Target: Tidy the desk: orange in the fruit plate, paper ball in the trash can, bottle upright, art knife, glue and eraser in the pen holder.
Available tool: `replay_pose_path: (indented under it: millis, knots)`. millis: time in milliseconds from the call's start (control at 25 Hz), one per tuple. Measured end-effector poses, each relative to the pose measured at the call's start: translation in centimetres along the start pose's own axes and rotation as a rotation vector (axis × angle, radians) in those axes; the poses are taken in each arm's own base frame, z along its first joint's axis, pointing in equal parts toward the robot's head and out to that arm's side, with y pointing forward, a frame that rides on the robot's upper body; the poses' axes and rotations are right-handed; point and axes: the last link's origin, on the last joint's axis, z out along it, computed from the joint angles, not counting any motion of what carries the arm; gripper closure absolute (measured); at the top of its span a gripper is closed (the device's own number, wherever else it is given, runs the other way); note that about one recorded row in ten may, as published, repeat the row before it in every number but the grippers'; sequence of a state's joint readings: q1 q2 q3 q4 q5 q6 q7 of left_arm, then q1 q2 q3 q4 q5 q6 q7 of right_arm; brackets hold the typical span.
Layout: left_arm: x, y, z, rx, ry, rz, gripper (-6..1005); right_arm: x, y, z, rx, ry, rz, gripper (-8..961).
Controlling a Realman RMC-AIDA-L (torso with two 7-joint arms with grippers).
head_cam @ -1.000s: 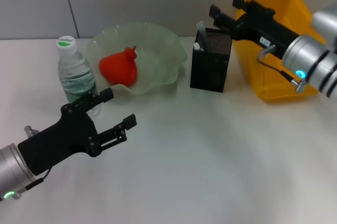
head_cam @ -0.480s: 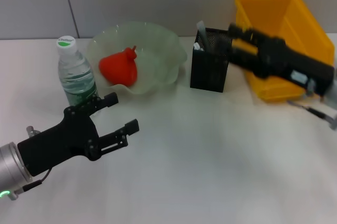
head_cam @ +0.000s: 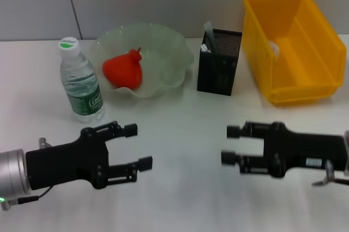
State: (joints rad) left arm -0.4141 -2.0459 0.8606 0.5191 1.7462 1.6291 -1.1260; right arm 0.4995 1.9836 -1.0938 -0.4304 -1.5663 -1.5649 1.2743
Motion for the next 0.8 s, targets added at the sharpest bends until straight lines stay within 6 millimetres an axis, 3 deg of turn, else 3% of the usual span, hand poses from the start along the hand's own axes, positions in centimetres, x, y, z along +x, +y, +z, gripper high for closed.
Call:
replay_pose_path:
  millis: [200, 800]
  knots:
    - [0.1, 0.2, 0.5, -0.088, -0.088, -0.036, 167, 2.4, 1.3, 0.0, 0.011, 0.008, -0.097, 243]
    - [-0.3, 0.6, 0.7, -0.109, -0.097, -0.036, 172, 3.8, 1.9, 0.7, 0.014, 0.033, -0.131, 242]
